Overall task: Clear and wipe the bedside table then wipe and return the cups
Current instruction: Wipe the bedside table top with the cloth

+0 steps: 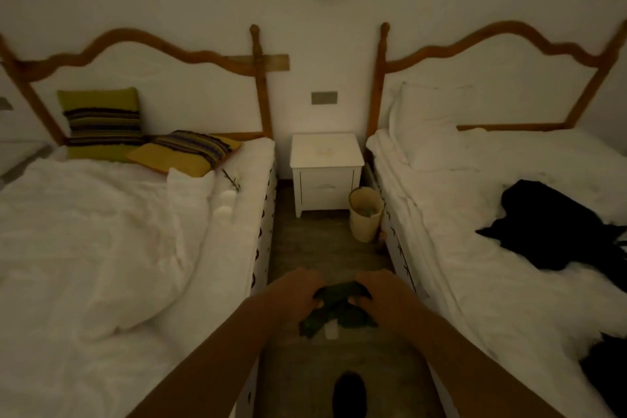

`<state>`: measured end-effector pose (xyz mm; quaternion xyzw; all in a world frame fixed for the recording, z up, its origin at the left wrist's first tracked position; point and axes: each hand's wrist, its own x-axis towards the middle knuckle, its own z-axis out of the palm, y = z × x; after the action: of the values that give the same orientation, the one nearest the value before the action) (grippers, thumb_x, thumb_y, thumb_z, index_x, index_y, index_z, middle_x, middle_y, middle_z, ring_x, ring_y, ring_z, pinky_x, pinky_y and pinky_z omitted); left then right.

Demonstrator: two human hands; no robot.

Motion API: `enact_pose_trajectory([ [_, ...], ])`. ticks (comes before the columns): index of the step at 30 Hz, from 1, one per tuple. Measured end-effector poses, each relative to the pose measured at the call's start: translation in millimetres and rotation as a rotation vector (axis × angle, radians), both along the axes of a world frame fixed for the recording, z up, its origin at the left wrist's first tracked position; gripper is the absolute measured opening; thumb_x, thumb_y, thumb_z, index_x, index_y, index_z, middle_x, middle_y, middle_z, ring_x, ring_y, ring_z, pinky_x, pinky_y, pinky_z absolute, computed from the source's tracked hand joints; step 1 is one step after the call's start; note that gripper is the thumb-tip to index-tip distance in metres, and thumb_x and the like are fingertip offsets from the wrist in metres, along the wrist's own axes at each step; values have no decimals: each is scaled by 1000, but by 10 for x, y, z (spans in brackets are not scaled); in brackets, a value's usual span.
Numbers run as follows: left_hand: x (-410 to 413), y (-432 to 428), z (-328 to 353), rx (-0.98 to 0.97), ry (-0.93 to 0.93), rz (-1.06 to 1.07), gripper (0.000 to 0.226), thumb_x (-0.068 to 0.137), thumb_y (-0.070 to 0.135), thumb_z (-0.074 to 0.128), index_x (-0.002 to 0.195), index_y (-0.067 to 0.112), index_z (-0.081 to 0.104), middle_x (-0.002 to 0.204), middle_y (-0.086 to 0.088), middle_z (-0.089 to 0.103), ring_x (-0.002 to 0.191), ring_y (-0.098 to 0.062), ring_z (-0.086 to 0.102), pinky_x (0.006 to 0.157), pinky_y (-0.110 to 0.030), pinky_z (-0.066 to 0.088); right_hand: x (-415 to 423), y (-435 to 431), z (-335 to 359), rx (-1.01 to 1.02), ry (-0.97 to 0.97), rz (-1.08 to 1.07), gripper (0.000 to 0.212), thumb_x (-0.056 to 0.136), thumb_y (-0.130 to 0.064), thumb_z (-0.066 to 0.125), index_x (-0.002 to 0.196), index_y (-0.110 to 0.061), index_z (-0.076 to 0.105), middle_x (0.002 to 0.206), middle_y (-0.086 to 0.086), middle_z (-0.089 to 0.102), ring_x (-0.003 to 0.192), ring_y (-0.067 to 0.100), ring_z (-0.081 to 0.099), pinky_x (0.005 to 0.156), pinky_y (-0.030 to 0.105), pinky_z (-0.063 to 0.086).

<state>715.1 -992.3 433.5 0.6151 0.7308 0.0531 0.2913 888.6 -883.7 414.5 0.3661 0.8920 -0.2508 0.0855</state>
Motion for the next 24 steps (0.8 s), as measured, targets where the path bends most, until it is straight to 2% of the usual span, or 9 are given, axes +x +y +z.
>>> enact_pose_trajectory([
  [3, -491, 790, 71, -4, 28, 29, 20, 96, 22, 51, 109, 10, 61, 109, -10, 61, 95, -20, 57, 85, -24, 41, -582, 838, 17, -12, 21, 31, 35, 95, -44, 54, 123, -24, 58, 123, 2, 62, 110, 17, 58, 95, 28, 43],
  [5, -876, 1337, 97, 0, 19, 67, 17, 95, 21, 53, 105, 12, 63, 100, -6, 62, 96, -22, 61, 85, -25, 44, -993, 1398, 33, -25, 39, 33, 37, 96, -41, 55, 128, -22, 57, 127, 4, 62, 115, 20, 58, 100, 33, 42],
  [9, -1521, 2128, 171, -8, 44, 84, 18, 95, 20, 53, 108, 12, 63, 98, -5, 61, 90, -16, 58, 85, -25, 44, -1629, 2185, 143, -22, 36, 61, 37, 98, -36, 53, 130, -18, 55, 130, 7, 60, 118, 23, 56, 103, 34, 40],
  [12, -1944, 2680, 206, 11, 22, 111, 16, 95, 20, 54, 106, 12, 62, 93, 2, 54, 88, -12, 53, 83, -23, 39, -2033, 2746, 235, -2, 75, 92, 30, 95, -37, 55, 120, -22, 61, 116, 3, 66, 103, 19, 61, 97, 33, 48],
  [15, -2418, 3268, 114, 26, -13, 130, 12, 93, 18, 56, 100, 14, 64, 91, 5, 55, 87, -10, 55, 86, -23, 43, -2469, 3311, 248, 3, 79, 96, 21, 95, -34, 56, 110, -22, 64, 103, -1, 68, 92, 15, 63, 88, 30, 51],
  [17, -2752, 3669, 22, 35, -39, 134, 11, 93, 18, 55, 98, 14, 65, 89, 3, 58, 85, -12, 56, 79, -20, 40, -2791, 3722, 194, 24, 97, 81, 20, 95, -35, 56, 108, -23, 63, 97, -7, 63, 92, 14, 61, 85, 29, 47],
  [19, -3124, 4087, -96, 42, -36, 121, 14, 94, 17, 54, 99, 11, 65, 92, -4, 60, 85, -16, 56, 75, -19, 36, -3144, 4136, 108, 98, 98, 104, 22, 96, -39, 55, 108, -23, 64, 91, -10, 54, 87, 8, 51, 80, 24, 37],
  [21, -3561, 4541, -202, 50, -39, 133, 17, 94, 16, 53, 101, 7, 65, 101, -10, 63, 89, -19, 57, 76, -20, 34, -3561, 4574, 44, 133, 84, 123, 25, 96, -40, 54, 110, -23, 63, 97, -7, 60, 84, 6, 45, 77, 21, 32],
  [24, -4262, 5239, -369, 52, -83, 133, 19, 95, 16, 53, 105, 7, 66, 107, -11, 65, 96, -20, 58, 81, -20, 35, -4218, 5209, -46, 51, 63, 82, 24, 98, -37, 52, 114, -22, 61, 110, -1, 67, 89, 9, 54, 69, 17, 31],
])
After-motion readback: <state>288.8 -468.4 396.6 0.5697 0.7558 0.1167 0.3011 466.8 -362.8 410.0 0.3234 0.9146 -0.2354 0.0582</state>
